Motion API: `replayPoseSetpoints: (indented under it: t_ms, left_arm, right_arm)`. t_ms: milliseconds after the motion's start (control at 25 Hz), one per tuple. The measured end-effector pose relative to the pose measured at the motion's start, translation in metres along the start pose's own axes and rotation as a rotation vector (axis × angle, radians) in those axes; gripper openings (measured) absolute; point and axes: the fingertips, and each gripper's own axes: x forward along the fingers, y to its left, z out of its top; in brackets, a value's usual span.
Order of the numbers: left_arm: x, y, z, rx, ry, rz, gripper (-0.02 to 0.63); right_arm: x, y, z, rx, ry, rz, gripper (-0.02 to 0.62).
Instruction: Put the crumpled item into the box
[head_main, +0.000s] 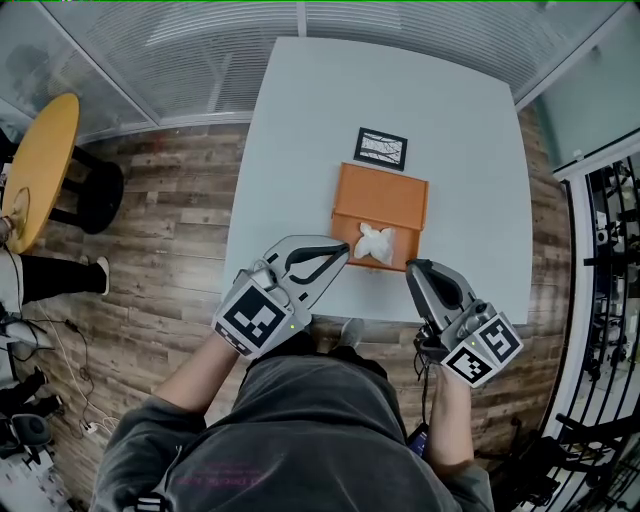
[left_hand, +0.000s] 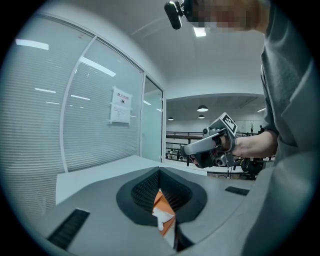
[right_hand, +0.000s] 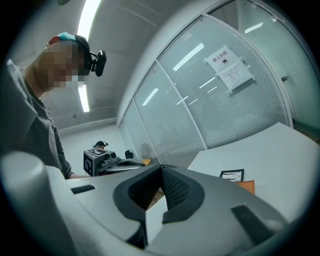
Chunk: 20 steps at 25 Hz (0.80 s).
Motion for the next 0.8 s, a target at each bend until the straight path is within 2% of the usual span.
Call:
replayPoseSetpoints:
  t_ms: [320,800]
  left_arm:
    - [-0.010,-0.004,-0.006,-0.006,0.002,0.000,0.012]
    - [-0.013,-0.007,-0.011,-0.002,0.013,-0.012,0.012]
  right_arm:
    - [0.004,0.014,-0.003,0.002,0.001,0.032,0.000]
    - [0.010,0.018,-0.010,0.000,0.035,0.030,-0.002]
